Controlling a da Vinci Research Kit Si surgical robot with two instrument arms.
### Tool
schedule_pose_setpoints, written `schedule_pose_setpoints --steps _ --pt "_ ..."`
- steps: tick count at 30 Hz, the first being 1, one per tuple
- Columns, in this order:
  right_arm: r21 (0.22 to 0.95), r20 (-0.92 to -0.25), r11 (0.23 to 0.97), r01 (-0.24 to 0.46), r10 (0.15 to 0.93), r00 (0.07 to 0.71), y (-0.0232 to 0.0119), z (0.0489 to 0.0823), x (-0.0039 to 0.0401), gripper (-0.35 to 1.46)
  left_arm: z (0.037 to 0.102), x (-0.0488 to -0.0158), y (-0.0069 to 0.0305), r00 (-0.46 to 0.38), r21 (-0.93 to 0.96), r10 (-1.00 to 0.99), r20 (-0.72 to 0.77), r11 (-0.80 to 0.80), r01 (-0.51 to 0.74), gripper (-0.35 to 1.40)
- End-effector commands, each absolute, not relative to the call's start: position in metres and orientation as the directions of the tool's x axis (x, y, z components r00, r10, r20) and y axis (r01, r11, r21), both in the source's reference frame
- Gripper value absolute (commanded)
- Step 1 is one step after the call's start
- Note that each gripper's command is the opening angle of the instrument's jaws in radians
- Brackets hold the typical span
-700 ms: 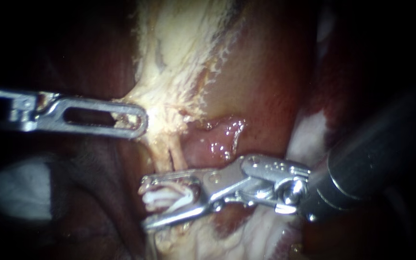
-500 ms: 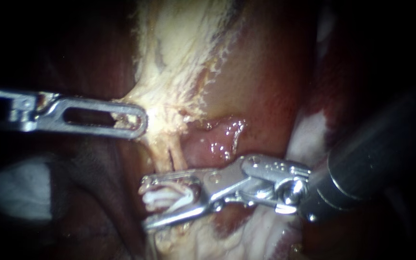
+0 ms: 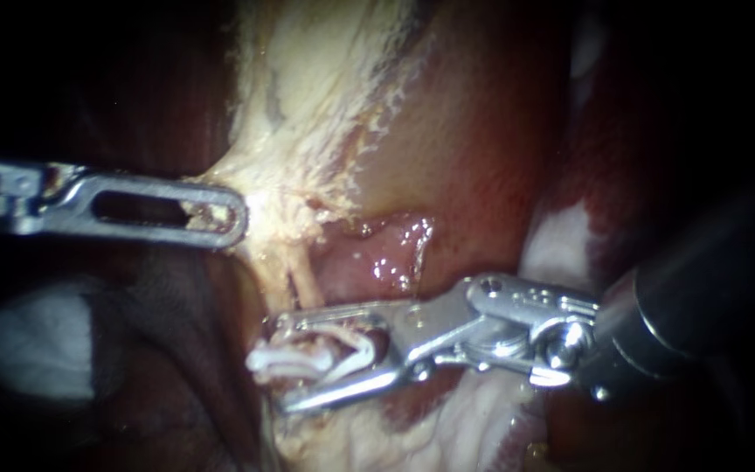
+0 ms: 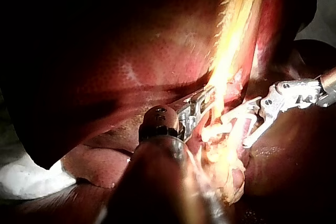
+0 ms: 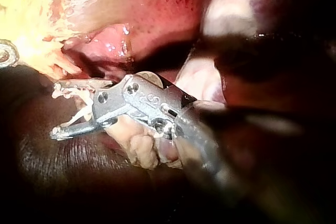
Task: Clipping third clip left tube
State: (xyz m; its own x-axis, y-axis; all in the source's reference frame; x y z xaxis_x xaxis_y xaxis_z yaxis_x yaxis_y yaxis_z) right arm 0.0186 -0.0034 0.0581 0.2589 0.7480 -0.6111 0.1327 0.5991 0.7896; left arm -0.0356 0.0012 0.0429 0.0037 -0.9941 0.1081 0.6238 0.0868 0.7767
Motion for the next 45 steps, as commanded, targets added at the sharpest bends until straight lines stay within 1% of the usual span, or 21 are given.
schedule_pose_setpoints --steps 1,5,7,11,18,28,38,43,45 --pt "0.790 -0.611 0.599 0.133 0.748 0.258 -0.0034 0.0580 0.0185 0.56 0.0428 -0.0355 0.0011 0.004 0.777 -0.994 0.108 0.087 0.624 -0.35" --pt "0.791 -0.607 0.603 0.105 0.751 0.260 -0.0033 0.0580 0.0185 0.56 0.0426 -0.0353 0.0011 0.006 0.779 -0.994 0.106 0.087 0.621 -0.35" --pt "0.783 -0.615 0.614 0.098 0.743 0.264 -0.0033 0.0580 0.0184 0.56 0.0425 -0.0352 0.0010 0.006 0.779 -0.994 0.106 0.087 0.621 -0.35" --pt "0.760 -0.634 0.646 0.066 0.716 0.291 -0.0033 0.0581 0.0184 0.56 0.0424 -0.0351 0.0009 0.006 0.779 -0.994 0.106 0.087 0.621 -0.35" --pt "0.740 -0.650 0.672 0.037 0.699 0.299 -0.0031 0.0584 0.0184 0.56 0.0422 -0.0351 0.0008 0.008 0.777 -0.994 0.105 0.087 0.623 -0.35" --pt "0.732 -0.655 0.681 0.027 0.691 0.307 -0.0029 0.0593 0.0187 0.56 0.0419 -0.0354 0.0006 0.006 0.776 -0.994 0.105 0.086 0.624 -0.35" --pt "0.727 -0.658 0.687 0.018 0.688 0.306 -0.0035 0.0603 0.0200 0.56 0.0415 -0.0359 0.0004 0.001 0.777 -0.994 0.106 0.083 0.625 -0.35" --pt "0.727 -0.661 0.686 0.035 0.685 0.307 -0.0041 0.0608 0.0210 0.56 0.0415 -0.0360 0.0004 0.001 0.776 -0.994 0.106 0.083 0.625 -0.35" --pt "0.730 -0.661 0.681 0.057 0.683 0.309 -0.0044 0.0609 0.0214 0.56 0.0415 -0.0360 0.0004 0.001 0.776 -0.994 0.106 0.083 0.625 -0.35"
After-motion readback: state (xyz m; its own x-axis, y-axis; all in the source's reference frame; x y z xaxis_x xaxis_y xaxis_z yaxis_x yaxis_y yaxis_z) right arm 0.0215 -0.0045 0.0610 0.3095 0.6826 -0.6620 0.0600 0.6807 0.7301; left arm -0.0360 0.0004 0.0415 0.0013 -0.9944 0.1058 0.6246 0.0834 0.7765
